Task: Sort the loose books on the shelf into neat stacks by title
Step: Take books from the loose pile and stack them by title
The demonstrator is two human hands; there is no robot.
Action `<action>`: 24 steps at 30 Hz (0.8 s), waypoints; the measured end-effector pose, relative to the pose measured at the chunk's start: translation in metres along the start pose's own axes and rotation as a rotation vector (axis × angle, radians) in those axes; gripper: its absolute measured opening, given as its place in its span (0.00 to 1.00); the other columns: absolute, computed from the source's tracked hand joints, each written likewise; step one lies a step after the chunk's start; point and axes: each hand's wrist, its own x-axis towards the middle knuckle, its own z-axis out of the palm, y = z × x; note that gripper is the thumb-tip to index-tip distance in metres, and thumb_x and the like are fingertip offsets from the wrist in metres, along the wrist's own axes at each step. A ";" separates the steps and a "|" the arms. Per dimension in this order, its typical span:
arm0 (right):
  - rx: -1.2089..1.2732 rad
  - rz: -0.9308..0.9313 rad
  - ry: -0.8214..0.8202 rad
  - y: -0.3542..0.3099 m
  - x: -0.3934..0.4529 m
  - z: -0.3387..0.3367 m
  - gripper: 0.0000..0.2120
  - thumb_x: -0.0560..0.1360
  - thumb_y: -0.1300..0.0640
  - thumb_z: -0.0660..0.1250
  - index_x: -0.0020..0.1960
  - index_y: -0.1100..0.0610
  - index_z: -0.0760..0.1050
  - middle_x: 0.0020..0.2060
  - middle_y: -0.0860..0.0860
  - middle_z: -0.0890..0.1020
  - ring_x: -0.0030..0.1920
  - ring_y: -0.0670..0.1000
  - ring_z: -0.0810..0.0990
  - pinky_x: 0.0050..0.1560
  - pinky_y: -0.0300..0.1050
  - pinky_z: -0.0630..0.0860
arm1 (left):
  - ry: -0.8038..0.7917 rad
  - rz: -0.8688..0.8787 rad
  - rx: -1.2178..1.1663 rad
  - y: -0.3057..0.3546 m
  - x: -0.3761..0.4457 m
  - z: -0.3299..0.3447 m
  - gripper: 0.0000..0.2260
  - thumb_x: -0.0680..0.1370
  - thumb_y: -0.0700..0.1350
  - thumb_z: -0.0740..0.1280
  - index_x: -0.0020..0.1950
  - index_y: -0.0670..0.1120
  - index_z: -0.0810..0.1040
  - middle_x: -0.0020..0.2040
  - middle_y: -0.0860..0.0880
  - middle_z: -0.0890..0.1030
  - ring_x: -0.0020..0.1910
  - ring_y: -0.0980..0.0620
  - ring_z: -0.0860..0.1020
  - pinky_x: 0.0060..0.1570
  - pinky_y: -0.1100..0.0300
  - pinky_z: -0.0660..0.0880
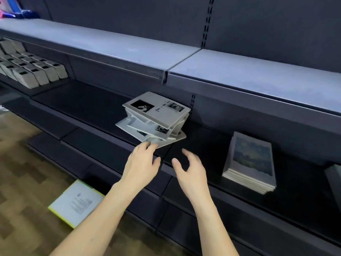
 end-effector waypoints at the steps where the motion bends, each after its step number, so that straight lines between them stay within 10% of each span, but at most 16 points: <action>1: -0.003 -0.003 -0.001 -0.004 0.000 0.007 0.25 0.79 0.48 0.66 0.74 0.50 0.68 0.72 0.46 0.70 0.70 0.42 0.67 0.66 0.32 0.64 | -0.001 -0.004 -0.006 -0.008 0.001 -0.002 0.22 0.80 0.49 0.62 0.74 0.50 0.66 0.73 0.50 0.67 0.73 0.50 0.63 0.68 0.53 0.66; 4: 0.018 0.002 -0.008 -0.019 0.005 0.037 0.24 0.80 0.49 0.66 0.74 0.51 0.68 0.71 0.45 0.70 0.65 0.38 0.67 0.52 0.18 0.65 | -0.003 -0.004 -0.021 -0.038 0.006 -0.012 0.22 0.80 0.50 0.62 0.75 0.51 0.66 0.73 0.51 0.67 0.73 0.50 0.62 0.69 0.53 0.65; 9: 0.023 0.017 0.004 -0.045 0.012 0.090 0.24 0.80 0.48 0.66 0.74 0.49 0.67 0.71 0.45 0.70 0.70 0.42 0.68 0.71 0.45 0.69 | -0.008 0.015 -0.028 -0.090 0.017 -0.033 0.22 0.81 0.49 0.62 0.75 0.51 0.65 0.74 0.51 0.66 0.74 0.50 0.60 0.72 0.53 0.60; 24: -0.050 0.100 0.046 -0.075 0.023 0.179 0.20 0.81 0.51 0.64 0.73 0.47 0.69 0.68 0.39 0.71 0.63 0.35 0.67 0.63 0.34 0.63 | -0.079 0.055 -0.132 -0.180 0.056 -0.048 0.22 0.82 0.50 0.60 0.76 0.52 0.65 0.75 0.51 0.64 0.76 0.52 0.57 0.71 0.55 0.60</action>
